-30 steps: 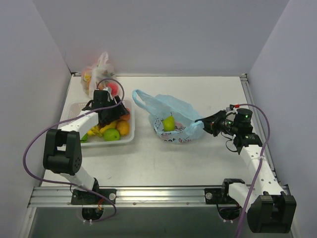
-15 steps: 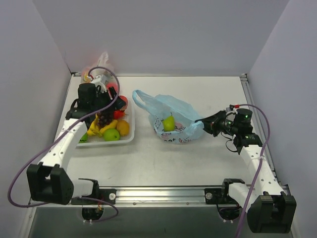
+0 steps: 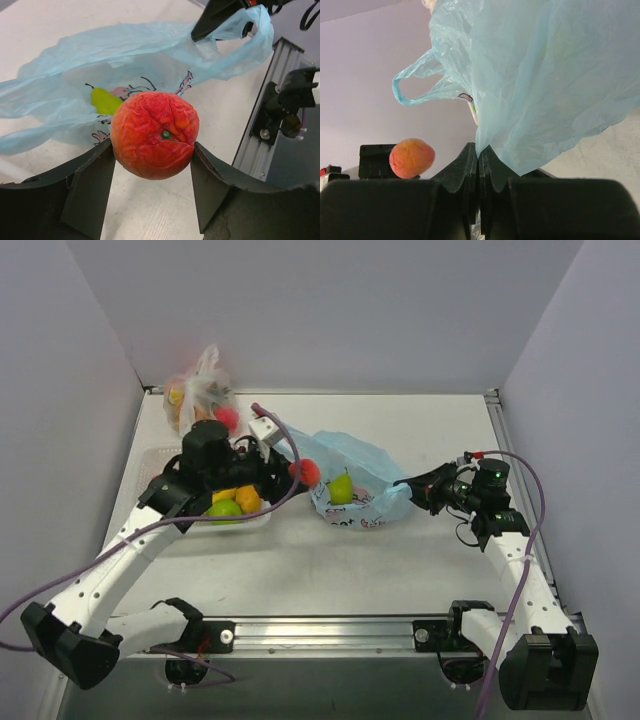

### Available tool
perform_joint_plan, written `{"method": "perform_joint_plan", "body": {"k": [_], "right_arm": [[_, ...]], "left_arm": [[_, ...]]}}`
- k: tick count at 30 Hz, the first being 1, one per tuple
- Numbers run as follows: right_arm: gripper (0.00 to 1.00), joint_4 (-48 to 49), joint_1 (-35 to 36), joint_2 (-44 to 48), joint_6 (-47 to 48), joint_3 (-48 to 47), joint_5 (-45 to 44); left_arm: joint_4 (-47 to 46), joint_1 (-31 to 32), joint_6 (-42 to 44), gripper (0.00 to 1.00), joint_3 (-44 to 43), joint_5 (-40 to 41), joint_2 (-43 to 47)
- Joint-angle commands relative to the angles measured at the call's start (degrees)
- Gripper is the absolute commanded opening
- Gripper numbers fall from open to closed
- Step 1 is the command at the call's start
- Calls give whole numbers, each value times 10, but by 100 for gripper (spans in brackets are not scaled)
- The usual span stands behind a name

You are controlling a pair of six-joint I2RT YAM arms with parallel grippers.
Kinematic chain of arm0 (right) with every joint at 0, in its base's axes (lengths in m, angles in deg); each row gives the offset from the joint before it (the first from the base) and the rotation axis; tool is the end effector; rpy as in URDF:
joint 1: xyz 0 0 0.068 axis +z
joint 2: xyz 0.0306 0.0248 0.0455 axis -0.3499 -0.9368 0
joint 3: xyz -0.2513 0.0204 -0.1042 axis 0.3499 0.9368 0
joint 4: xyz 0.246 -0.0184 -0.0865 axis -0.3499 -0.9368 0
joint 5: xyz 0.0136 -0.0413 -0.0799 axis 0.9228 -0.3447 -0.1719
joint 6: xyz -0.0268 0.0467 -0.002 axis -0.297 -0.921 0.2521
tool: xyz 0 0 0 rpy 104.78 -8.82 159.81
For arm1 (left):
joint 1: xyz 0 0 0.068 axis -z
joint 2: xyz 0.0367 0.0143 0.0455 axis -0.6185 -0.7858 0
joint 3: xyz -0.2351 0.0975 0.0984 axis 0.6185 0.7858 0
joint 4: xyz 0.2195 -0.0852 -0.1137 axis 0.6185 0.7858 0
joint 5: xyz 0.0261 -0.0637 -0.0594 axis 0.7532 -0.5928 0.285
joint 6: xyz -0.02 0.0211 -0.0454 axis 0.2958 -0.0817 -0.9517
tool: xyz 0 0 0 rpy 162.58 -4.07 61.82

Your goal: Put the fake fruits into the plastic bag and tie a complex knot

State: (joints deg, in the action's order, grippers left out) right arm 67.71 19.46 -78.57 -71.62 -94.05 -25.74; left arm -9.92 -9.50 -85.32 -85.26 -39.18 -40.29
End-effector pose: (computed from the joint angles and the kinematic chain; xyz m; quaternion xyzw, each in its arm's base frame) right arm 0.2147 0.0232 0.2826 0.2234 0.7373 0.5846 0.2543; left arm 0.1970 -0.1296 0.3926 0.3275 0.7261 -0.3738 0.4753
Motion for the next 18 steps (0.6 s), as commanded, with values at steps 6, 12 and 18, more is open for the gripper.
{"method": "perform_joint_plan", "body": {"k": [6, 12, 18], "right_arm": [[0, 26, 1, 10, -20, -1, -7], [0, 13, -4, 20, -17, 1, -7], [0, 6, -5, 27, -16, 7, -7]], "left_arm": [[16, 114, 84, 70, -138, 128, -193], [44, 122, 103, 96, -230, 150, -288], [77, 103, 112, 98, -214, 129, -230]]}}
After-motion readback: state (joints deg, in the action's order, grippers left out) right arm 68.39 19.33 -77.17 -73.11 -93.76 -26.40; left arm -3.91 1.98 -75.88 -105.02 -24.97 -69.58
